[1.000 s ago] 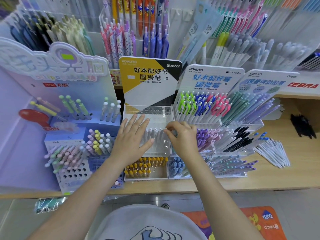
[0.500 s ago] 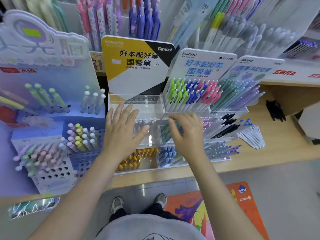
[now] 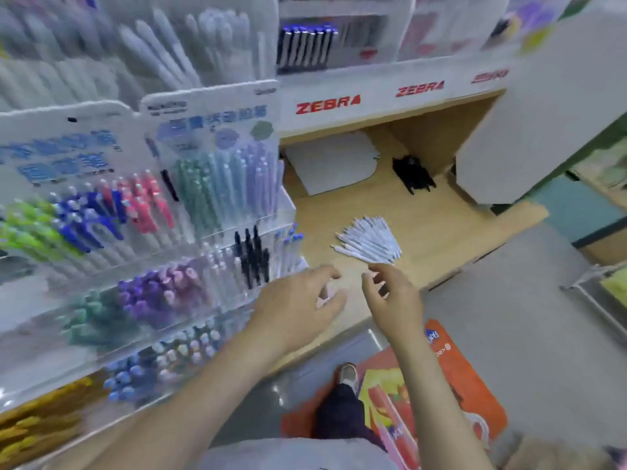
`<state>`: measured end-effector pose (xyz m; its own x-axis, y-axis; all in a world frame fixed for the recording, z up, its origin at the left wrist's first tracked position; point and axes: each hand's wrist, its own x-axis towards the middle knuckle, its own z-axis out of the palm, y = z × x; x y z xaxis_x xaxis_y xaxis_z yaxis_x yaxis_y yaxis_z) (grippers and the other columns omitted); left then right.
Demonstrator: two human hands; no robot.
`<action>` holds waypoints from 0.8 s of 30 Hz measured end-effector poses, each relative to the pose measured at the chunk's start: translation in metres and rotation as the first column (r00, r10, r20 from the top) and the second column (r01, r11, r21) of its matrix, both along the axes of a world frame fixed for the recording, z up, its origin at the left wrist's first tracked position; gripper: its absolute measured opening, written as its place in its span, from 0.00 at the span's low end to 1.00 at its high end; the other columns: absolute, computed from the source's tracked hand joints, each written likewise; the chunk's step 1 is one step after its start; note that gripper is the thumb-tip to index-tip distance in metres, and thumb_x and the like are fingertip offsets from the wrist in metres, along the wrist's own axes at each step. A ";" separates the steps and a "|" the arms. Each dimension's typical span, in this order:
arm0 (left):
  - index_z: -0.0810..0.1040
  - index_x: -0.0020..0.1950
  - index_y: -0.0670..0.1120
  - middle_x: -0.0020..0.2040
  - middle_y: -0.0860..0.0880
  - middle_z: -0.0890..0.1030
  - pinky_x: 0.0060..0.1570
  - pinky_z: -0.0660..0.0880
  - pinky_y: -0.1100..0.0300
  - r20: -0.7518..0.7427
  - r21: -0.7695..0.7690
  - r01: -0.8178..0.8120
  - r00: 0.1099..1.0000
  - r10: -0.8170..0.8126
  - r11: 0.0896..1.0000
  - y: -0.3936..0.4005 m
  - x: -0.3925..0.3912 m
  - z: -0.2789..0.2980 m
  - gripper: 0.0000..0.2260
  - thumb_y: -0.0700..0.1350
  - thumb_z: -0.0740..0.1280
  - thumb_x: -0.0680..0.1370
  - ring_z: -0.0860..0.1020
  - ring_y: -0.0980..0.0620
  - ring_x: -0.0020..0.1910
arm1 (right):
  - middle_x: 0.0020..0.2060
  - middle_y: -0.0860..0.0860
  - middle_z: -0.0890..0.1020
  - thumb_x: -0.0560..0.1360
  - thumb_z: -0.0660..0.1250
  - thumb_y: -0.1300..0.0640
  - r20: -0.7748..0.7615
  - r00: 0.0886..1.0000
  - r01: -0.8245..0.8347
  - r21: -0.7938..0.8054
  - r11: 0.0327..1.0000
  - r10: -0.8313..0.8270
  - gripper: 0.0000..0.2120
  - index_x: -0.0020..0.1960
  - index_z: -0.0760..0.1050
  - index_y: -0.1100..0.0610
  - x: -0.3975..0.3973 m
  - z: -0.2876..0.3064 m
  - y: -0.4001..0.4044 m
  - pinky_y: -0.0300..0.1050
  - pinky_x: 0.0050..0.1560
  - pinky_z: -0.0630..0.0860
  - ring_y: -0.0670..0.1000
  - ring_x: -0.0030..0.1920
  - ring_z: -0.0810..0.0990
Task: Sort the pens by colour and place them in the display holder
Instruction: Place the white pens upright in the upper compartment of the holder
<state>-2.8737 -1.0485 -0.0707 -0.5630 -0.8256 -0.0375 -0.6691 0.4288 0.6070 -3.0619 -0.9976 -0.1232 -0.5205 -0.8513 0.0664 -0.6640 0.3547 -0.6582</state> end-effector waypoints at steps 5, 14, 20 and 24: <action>0.77 0.61 0.57 0.49 0.58 0.80 0.48 0.72 0.58 0.083 0.154 -0.100 0.993 0.088 0.983 -0.039 -0.151 -0.066 0.13 0.58 0.62 0.79 0.79 0.54 0.48 | 0.48 0.49 0.79 0.77 0.67 0.49 0.131 0.990 -0.058 0.096 0.994 0.045 0.14 0.60 0.76 0.54 -0.145 -0.050 -0.036 0.44 0.43 0.73 0.49 0.43 0.78; 0.75 0.62 0.46 0.53 0.49 0.80 0.48 0.71 0.56 0.283 0.378 -0.578 0.816 0.505 0.723 -0.100 -0.234 -0.142 0.18 0.56 0.66 0.78 0.79 0.46 0.54 | 0.62 0.57 0.75 0.76 0.70 0.50 0.357 0.919 -0.280 0.295 0.914 0.167 0.29 0.71 0.68 0.63 -0.256 -0.104 -0.129 0.44 0.55 0.70 0.54 0.60 0.75; 0.69 0.70 0.42 0.55 0.47 0.81 0.49 0.72 0.59 0.219 0.575 -0.744 0.541 0.812 0.341 -0.135 -0.255 -0.178 0.29 0.53 0.72 0.74 0.80 0.45 0.55 | 0.51 0.61 0.80 0.76 0.71 0.52 0.431 0.881 -0.362 0.346 0.866 0.195 0.18 0.57 0.74 0.64 -0.259 -0.129 -0.172 0.50 0.46 0.75 0.58 0.48 0.79; 0.67 0.74 0.41 0.62 0.47 0.77 0.61 0.76 0.51 0.185 0.661 -0.711 0.464 0.866 0.240 -0.154 -0.273 -0.192 0.34 0.52 0.75 0.73 0.80 0.44 0.59 | 0.41 0.54 0.80 0.73 0.73 0.50 0.446 0.864 -0.409 0.353 0.841 0.233 0.13 0.47 0.76 0.59 -0.247 -0.135 -0.192 0.39 0.32 0.67 0.53 0.39 0.77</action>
